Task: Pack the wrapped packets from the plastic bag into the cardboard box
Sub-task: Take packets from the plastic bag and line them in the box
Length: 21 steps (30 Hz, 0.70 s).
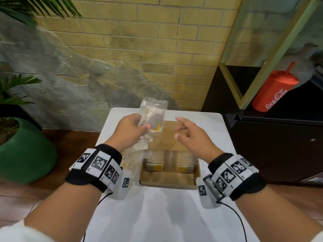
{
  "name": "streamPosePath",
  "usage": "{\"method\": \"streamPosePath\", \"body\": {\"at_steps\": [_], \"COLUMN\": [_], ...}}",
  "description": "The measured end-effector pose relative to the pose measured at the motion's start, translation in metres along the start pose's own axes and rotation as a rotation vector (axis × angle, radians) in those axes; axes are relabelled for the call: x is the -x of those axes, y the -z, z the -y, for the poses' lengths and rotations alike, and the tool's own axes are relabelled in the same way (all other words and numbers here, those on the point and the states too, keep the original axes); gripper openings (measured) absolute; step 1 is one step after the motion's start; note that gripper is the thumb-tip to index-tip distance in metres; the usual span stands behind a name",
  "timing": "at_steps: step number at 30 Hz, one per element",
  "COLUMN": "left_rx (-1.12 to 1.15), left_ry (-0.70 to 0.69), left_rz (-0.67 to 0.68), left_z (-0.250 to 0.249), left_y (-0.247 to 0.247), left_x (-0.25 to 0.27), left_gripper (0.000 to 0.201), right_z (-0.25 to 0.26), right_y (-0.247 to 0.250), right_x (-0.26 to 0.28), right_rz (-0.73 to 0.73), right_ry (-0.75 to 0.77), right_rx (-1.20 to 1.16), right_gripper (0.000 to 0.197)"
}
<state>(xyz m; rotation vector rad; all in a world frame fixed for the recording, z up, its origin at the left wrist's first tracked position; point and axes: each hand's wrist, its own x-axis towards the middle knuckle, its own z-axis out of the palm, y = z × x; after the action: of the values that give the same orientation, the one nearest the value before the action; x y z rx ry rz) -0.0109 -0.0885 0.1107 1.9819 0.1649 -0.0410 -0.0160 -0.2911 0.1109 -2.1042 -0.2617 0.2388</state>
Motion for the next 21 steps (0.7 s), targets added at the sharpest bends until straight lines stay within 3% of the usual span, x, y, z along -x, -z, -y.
{"method": "streamPosePath", "body": {"at_steps": [1,4,7,10,16,19,21], "left_rx": [0.007,0.055,0.122,0.176,0.377,0.397,0.418], "left_ry": [-0.038,-0.1,-0.171,-0.216,-0.213,-0.237,-0.244], "left_rz": [0.004,0.061,0.15,0.2,0.443,0.483,0.486], "left_z": [-0.004,-0.013,-0.012,-0.006,0.009,0.018,0.024], "left_y": [-0.007,-0.027,-0.042,-0.05,-0.054,-0.052,-0.05], "left_x": [-0.001,-0.006,-0.014,-0.022,-0.018,0.005,0.029], "left_gripper": [0.028,0.041,0.011,0.016,0.015,0.013,0.014], "right_z": [0.003,0.004,-0.007,-0.024,-0.051,-0.05,-0.042], "right_y": [0.002,0.005,0.009,0.014,0.023,0.014,0.002], "right_x": [-0.005,-0.019,-0.029,-0.036,-0.042,-0.027,-0.004], "right_rz": [-0.004,0.047,0.08,-0.029,-0.383,-0.483,-0.421], "right_ry": [0.019,0.102,0.233,0.322,0.854,0.966,0.93], "right_rx": [-0.04,-0.095,0.244,0.625,1.011,1.06,1.022], "right_gripper": [0.06,0.078,0.084,0.092,0.069,0.05,0.044]}}
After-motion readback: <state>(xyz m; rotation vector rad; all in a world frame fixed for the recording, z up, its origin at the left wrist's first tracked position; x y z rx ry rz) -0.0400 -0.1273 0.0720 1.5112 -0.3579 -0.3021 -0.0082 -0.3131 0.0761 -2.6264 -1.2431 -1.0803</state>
